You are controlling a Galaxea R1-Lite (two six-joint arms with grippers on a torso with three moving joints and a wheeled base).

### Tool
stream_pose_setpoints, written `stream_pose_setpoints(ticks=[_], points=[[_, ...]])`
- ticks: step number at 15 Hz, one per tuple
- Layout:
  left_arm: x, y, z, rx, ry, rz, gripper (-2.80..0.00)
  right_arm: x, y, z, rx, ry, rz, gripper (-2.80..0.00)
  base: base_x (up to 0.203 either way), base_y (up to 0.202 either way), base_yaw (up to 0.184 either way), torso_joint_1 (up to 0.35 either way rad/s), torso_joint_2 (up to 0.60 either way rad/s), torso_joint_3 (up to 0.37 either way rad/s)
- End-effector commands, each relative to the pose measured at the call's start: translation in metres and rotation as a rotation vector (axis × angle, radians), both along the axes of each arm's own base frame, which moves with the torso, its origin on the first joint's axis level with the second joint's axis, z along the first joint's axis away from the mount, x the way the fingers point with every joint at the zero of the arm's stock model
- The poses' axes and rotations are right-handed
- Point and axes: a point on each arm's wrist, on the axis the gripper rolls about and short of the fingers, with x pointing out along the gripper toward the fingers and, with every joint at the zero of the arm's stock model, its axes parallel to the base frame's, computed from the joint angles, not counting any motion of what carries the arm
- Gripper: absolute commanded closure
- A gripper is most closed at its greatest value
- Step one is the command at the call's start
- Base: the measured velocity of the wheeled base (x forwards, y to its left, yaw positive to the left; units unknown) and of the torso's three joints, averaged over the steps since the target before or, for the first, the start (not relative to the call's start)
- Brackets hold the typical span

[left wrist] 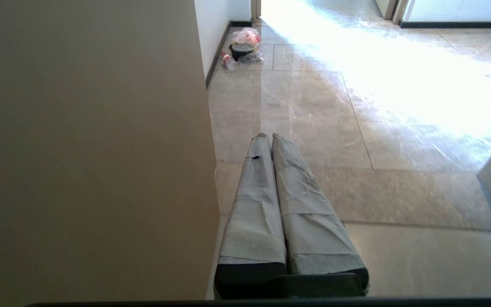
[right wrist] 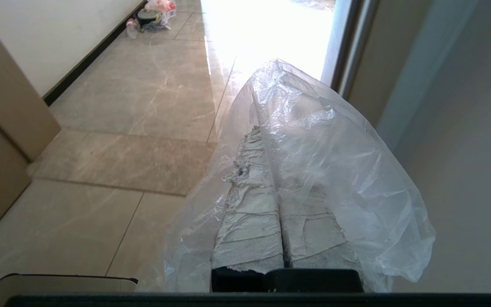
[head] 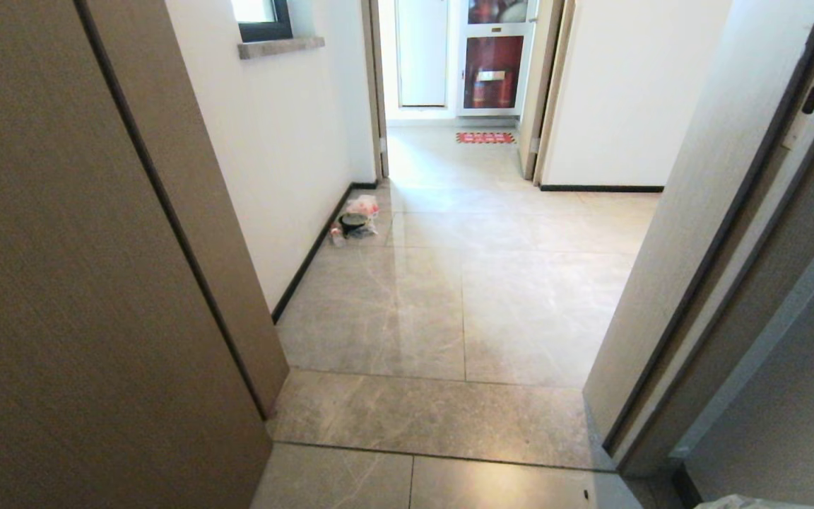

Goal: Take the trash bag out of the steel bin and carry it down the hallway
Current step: Put the trash bag at the door

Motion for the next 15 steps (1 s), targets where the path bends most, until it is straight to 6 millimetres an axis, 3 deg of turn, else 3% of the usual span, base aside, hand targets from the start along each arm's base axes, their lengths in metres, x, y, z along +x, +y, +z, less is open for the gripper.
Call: stream_pose_setpoints(ticks=[1, 15], points=[[0.0000, 0.0000, 0.0001, -0.001, -0.001, 0.001, 0.00, 0.0001, 0.0000, 0.0000, -0.001, 0.002, 0.001, 0.00, 0.191, 0.000, 0.001, 0.002, 0.00, 0.002], [0.0001, 0.0000, 0.0000, -0.001, -0.001, 0.001, 0.00, 0.0001, 0.0000, 0.0000, -0.001, 0.002, 0.001, 0.00, 0.192, 0.000, 0.001, 0.002, 0.00, 0.001]])
